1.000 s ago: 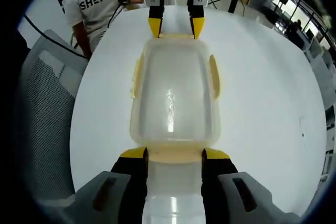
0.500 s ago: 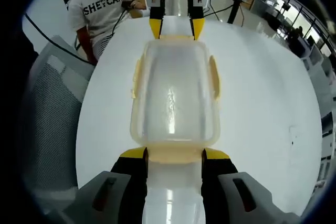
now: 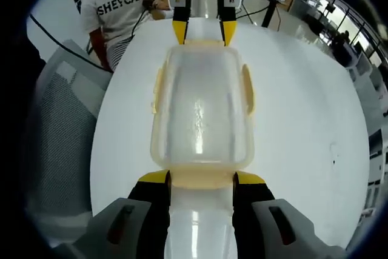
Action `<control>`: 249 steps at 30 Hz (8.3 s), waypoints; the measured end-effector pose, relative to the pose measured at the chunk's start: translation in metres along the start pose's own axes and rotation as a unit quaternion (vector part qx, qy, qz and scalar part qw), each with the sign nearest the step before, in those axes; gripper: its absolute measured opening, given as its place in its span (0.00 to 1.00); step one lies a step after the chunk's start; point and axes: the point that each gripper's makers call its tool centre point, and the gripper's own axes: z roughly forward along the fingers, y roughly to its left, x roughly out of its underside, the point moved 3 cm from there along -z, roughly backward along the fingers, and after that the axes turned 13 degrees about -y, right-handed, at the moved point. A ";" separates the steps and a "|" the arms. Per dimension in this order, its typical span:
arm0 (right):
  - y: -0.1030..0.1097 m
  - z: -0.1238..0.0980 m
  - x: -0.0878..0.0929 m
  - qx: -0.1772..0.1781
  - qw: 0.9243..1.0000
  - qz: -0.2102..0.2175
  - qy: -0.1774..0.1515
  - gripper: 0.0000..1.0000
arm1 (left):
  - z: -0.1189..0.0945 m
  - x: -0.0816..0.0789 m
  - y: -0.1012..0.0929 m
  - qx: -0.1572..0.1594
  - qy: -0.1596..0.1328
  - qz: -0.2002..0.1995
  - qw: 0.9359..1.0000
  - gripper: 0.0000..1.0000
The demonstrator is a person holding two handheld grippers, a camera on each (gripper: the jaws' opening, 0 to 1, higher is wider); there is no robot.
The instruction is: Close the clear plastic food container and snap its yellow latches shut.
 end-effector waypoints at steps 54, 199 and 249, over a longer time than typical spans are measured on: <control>0.000 -0.069 0.094 -0.015 1.000 -0.009 0.005 0.37 | 0.062 -0.092 -0.005 0.005 -0.026 -0.028 0.999 0.33; 0.018 -0.136 0.193 0.117 0.896 0.385 -0.189 0.24 | 0.146 -0.175 -0.023 -0.080 -0.200 -0.432 0.876 0.27; 0.010 -0.154 0.174 0.122 0.941 0.256 -0.187 0.23 | 0.123 -0.202 -0.013 -0.147 -0.188 -0.261 0.935 0.23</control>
